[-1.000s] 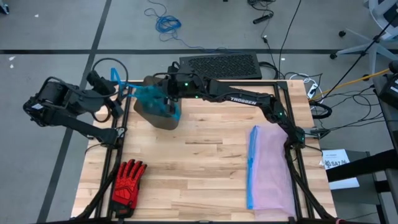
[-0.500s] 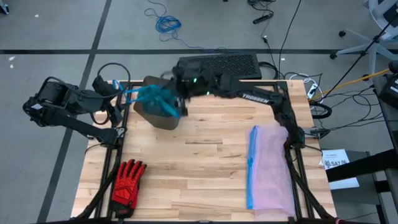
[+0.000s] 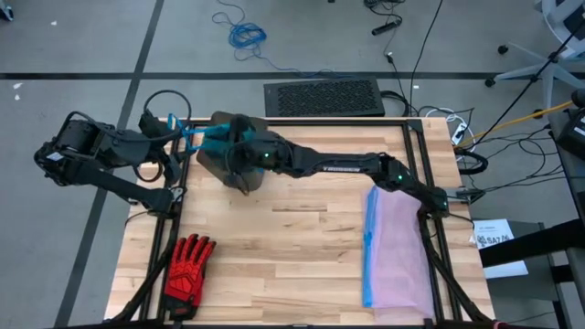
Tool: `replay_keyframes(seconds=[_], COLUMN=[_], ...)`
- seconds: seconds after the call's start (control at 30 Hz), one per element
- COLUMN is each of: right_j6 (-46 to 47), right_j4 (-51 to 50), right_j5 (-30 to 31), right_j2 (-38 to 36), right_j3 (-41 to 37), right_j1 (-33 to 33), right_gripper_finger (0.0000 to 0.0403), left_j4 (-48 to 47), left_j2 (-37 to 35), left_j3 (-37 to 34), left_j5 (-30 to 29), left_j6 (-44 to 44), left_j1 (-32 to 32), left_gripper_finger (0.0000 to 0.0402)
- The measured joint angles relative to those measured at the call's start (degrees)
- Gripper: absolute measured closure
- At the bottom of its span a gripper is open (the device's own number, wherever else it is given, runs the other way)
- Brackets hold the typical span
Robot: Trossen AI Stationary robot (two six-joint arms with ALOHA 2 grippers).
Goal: Place trash/remove bag and relplace
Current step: Remove the trash bag from the trash bin
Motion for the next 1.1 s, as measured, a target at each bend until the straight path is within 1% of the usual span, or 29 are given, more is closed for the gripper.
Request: replay_keyframes(seconds=[0.03,0.17,0.33,0.47,0.53,0.63,0.73,0.83,0.97,1.03,1.1], right_j6=[-0.1,-0.1,3.7,3.0,3.0,3.8,2.5,-0.1,-1.3,-1.3,-1.2], right_j4=[2.3,6.0,3.8,4.4,4.5,4.2,3.9,3.8,0.2,-2.1,-5.8], right_j5=[0.1,2.5,3.3,9.4,10.5,10.6,10.5,10.4,12.1,12.7,13.5], right_j2=[0.5,1.4,1.5,1.5,1.2,0.5,-0.1,-1.1,-4.1,-5.7,-7.8], right_j3=[0.0,0.0,0.0,0.0,0.0,0.0,0.0,0.0,0.0,0.0,0.0], right_j1=[-0.4,-2.3,-4.8,-6.3,-7.0,-7.5,-6.7,-5.6,-4.4,-4.1,-3.8], right_gripper_finger=[0.0229,0.0271,0.0315,0.0338,0.0345,0.0352,0.0352,0.0345,0.0330,0.0323,0.0318], left_j4=[0.0,1.1,4.7,4.7,4.5,4.5,4.5,4.3,4.5,4.5,4.6], left_j2=[0.0,0.0,0.0,0.0,0.0,0.0,0.0,-0.1,-0.4,-0.2,1.7], left_j3=[0.0,0.0,0.0,0.0,0.0,-0.7,-3.1,-7.4,-15.4,-19.3,-22.0], left_j5=[0.0,0.9,2.8,4.7,5.6,5.9,5.9,5.2,4.5,1.6,-3.8], left_j6=[0.0,0.7,2.9,2.9,2.6,2.6,2.6,2.6,1.1,1.4,2.6], left_j1=[0.0,0.0,0.0,0.0,0.0,0.0,0.0,0.0,0.3,0.7,1.3], left_gripper_finger=[0.0153,0.0153,0.0153,0.0153,0.0153,0.0153,0.0153,0.0153,0.0153,0.0153,0.0157])
